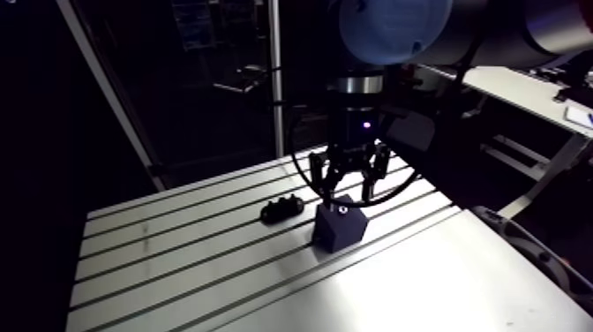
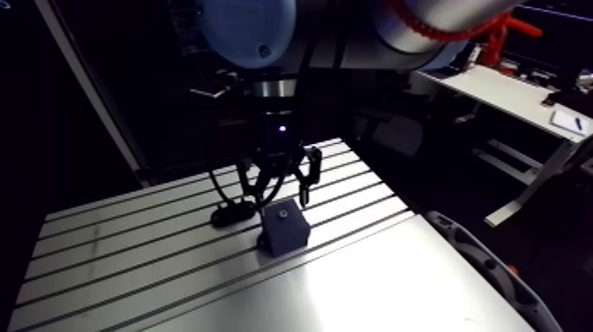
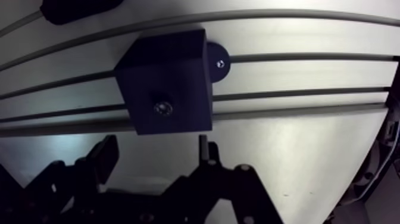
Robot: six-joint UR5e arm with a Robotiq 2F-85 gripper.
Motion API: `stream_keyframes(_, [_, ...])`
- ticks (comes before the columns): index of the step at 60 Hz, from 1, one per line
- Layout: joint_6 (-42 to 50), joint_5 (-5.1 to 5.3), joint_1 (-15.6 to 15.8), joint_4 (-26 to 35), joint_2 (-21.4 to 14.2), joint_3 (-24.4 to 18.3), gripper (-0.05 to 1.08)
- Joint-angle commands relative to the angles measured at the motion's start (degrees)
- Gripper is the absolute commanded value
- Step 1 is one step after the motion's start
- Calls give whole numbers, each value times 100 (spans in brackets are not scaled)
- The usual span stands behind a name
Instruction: Pick up the M10 bolt and insert it into the hole until fully seated.
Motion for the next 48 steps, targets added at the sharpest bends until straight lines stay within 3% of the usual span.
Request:
stream_keyframes(1, [-94,86,-6,-121,-152,-29,0])
stream_keyframes(10, [-103,88,49,-30,-497,-181,0])
stream_keyframes(17, [-96,78,272,256,-733,-490,0])
stream_keyframes(30, [17,61,672,1061,-825,-1177,0])
stream_keyframes(48, [300,86,1173,1451,-819,-1919,0])
